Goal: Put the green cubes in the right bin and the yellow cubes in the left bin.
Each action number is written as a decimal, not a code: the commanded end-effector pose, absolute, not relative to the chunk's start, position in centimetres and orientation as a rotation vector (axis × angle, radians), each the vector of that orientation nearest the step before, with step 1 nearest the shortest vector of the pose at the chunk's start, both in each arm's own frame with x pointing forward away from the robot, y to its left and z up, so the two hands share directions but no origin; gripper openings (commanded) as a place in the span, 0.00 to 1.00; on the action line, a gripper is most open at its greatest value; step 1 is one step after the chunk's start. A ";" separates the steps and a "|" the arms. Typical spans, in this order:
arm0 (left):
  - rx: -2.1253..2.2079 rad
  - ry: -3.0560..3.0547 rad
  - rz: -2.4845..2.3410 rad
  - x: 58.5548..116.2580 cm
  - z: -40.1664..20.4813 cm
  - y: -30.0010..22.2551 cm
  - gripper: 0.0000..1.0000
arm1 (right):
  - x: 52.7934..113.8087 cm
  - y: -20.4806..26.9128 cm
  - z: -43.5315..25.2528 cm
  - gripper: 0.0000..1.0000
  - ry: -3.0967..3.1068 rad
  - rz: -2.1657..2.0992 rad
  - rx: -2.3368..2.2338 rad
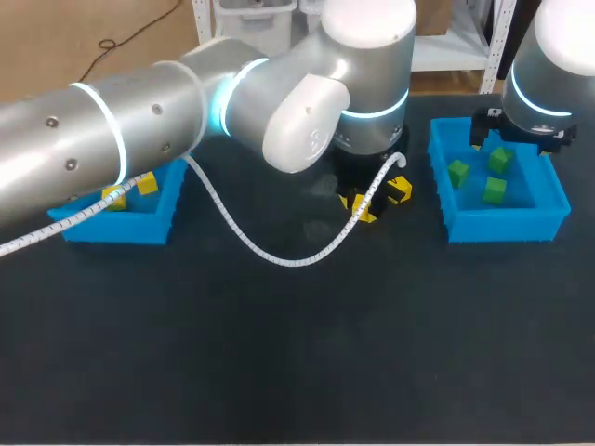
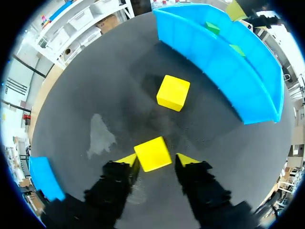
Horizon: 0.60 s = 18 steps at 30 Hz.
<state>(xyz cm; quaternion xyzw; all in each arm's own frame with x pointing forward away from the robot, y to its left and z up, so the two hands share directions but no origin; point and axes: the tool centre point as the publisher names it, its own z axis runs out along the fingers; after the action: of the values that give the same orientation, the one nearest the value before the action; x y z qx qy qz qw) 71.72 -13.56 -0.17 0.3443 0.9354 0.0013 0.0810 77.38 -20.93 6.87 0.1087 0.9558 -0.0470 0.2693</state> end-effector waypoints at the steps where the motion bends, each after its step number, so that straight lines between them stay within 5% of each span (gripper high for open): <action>1: 1.020 2.783 0.006 72.0 0.1 -12.9 0.00 | 77.1 -21.0 6.8 1.00 2.568 -0.126 0.295; 9: 0.852 2.682 -0.010 75.2 4.7 -8.0 0.00 | 77.1 -21.0 6.8 1.00 2.568 -0.126 0.295; 18: 0.485 2.644 0.093 77.8 9.9 6.1 0.00 | 77.1 -21.0 6.8 1.00 2.568 -0.126 0.295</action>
<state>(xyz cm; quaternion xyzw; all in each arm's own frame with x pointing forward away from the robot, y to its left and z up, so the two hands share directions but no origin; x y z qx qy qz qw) 79.90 -0.61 7.82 0.1890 0.9656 0.0509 0.1709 77.38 -20.93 6.87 0.1087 0.9558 -0.0470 0.2693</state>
